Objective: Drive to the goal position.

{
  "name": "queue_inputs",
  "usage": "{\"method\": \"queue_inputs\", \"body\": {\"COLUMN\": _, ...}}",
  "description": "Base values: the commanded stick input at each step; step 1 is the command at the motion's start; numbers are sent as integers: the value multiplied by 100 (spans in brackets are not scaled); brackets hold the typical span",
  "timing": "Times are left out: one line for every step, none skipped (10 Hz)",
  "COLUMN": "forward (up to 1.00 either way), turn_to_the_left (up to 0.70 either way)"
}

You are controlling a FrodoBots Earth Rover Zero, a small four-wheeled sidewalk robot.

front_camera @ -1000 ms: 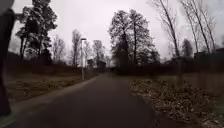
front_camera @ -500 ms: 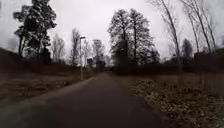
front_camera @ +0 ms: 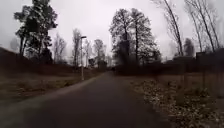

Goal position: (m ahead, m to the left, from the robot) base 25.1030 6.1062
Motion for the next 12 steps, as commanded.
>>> {"method": "queue_inputs", "body": {"forward": 45, "turn_to_the_left": 27}}
{"method": "queue_inputs", "body": {"forward": 45, "turn_to_the_left": 24}}
{"method": "queue_inputs", "body": {"forward": 45, "turn_to_the_left": 6}}
{"method": "queue_inputs", "body": {"forward": 45, "turn_to_the_left": 0}}
{"method": "queue_inputs", "body": {"forward": 45, "turn_to_the_left": 0}}
{"method": "queue_inputs", "body": {"forward": 45, "turn_to_the_left": 0}}
{"method": "queue_inputs", "body": {"forward": 45, "turn_to_the_left": 0}}
{"method": "queue_inputs", "body": {"forward": 45, "turn_to_the_left": 0}}
{"method": "queue_inputs", "body": {"forward": 45, "turn_to_the_left": 0}}
{"method": "queue_inputs", "body": {"forward": 45, "turn_to_the_left": 0}}
{"method": "queue_inputs", "body": {"forward": 45, "turn_to_the_left": 0}}
{"method": "queue_inputs", "body": {"forward": 45, "turn_to_the_left": 0}}
